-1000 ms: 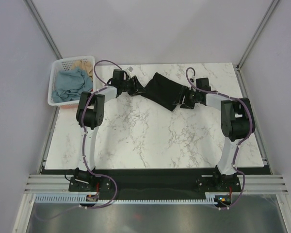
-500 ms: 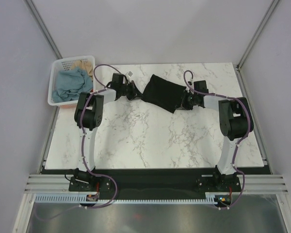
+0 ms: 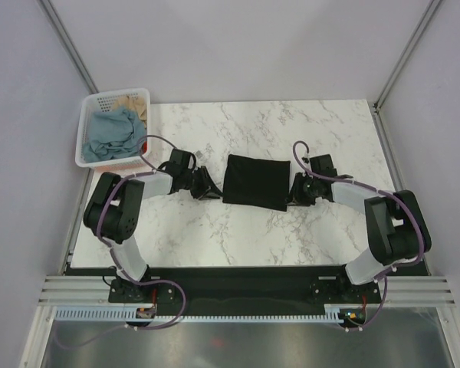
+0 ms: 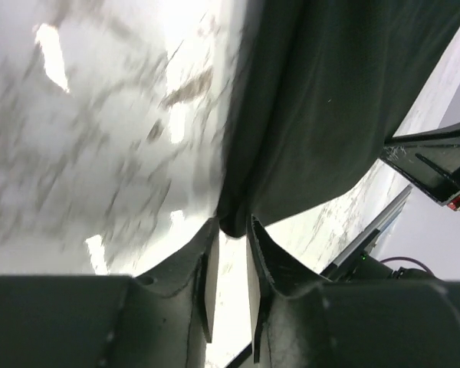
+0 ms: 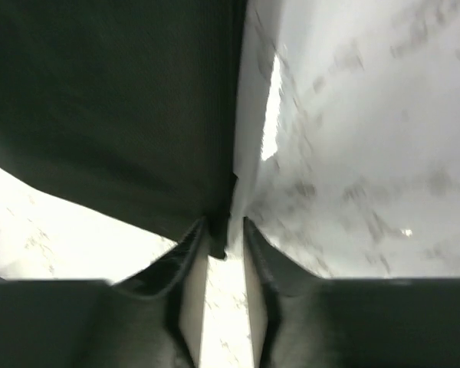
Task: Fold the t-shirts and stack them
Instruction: Fold the tshirt
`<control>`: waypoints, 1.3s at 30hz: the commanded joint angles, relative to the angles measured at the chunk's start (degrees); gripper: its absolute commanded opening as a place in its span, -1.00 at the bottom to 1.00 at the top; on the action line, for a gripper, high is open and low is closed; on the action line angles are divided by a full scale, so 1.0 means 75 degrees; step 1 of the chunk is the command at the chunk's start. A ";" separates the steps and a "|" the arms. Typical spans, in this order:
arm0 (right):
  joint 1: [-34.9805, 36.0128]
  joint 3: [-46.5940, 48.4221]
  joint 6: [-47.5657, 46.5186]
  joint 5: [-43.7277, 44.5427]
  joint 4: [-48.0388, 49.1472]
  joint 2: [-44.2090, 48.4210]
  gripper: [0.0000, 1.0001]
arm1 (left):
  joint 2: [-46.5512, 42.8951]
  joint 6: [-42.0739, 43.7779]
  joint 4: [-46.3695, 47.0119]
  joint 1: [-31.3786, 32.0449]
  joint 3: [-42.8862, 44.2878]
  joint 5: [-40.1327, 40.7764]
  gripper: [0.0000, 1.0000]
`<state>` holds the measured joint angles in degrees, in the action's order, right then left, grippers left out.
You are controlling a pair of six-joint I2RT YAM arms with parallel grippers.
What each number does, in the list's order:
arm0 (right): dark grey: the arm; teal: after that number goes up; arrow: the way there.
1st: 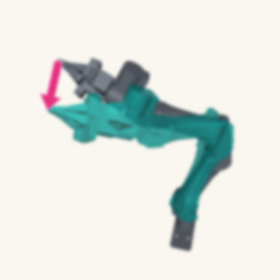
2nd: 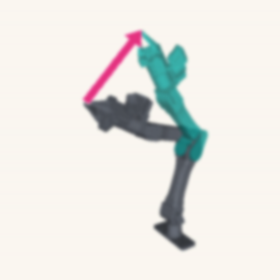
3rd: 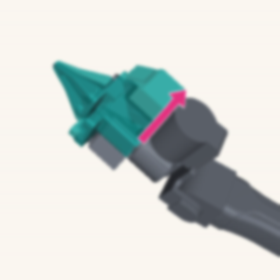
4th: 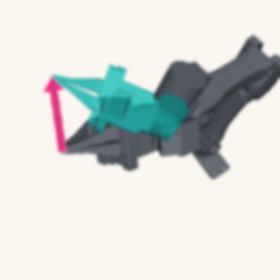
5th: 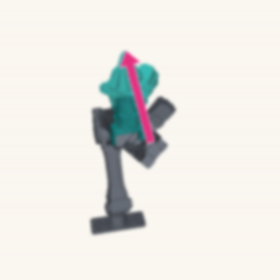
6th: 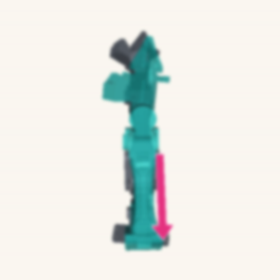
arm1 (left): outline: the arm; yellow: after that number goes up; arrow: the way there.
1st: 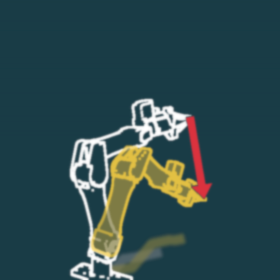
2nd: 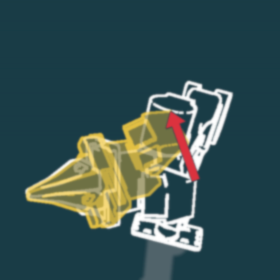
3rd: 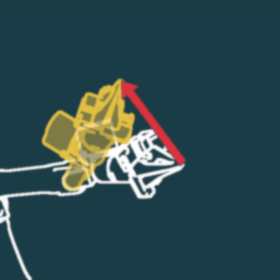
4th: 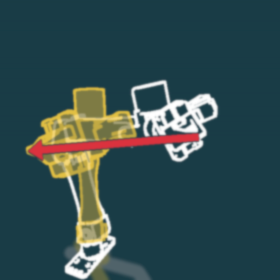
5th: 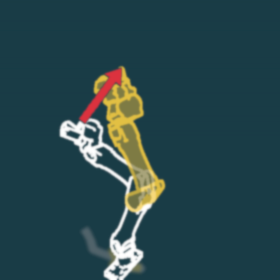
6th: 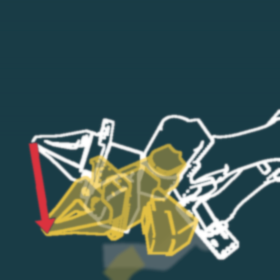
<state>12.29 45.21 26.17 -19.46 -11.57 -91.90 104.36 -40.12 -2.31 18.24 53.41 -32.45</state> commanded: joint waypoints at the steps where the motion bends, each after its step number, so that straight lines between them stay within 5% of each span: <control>1: 0.0060 -0.0368 -0.0162 0.0554 -0.0471 0.0756 -0.30 | -0.1009 -0.0440 -0.0184 -0.0112 -0.0580 0.0423 -0.41; 3: 0.0060 -0.0240 -0.0232 0.0824 -0.1019 0.1036 -0.11 | -0.1245 -0.0428 -0.0324 -0.0100 -0.0664 0.0505 -0.32; 10: 0.0083 0.1446 -0.0384 0.0779 -0.1832 0.1180 -0.10 | -0.1458 -0.0089 -0.0454 -0.0018 -0.0149 0.0366 0.00; 19: 0.1031 0.4071 -0.0209 0.0147 -0.1001 -0.1022 -0.38 | -0.0216 0.0204 -0.0115 0.0111 0.0403 0.0061 0.04; 27: 0.1267 0.6016 -0.1765 -0.0756 -0.0731 -0.3202 -0.15 | 0.0265 0.0404 -0.0032 0.0404 0.0379 0.0458 0.04; 30: 0.1279 0.6485 -0.2176 -0.1072 -0.0707 -0.3847 -0.13 | 0.0499 0.0380 -0.0032 0.0427 0.0344 0.0564 -0.13; 35: 0.1267 0.6991 -0.3053 -0.1494 -0.0508 -0.4527 -0.01 | 0.0594 0.0404 -0.0021 0.0427 0.0297 0.0646 -0.71; 39: 0.1279 0.7634 -0.3640 -0.1949 -0.0531 -0.5019 0.04 | 0.0582 0.0416 -0.0032 0.0416 0.0297 0.0647 -0.88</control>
<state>21.65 97.47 5.63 -28.84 -18.02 -127.85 107.50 -39.38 -2.42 21.26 55.42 -30.11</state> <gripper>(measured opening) 0.518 0.075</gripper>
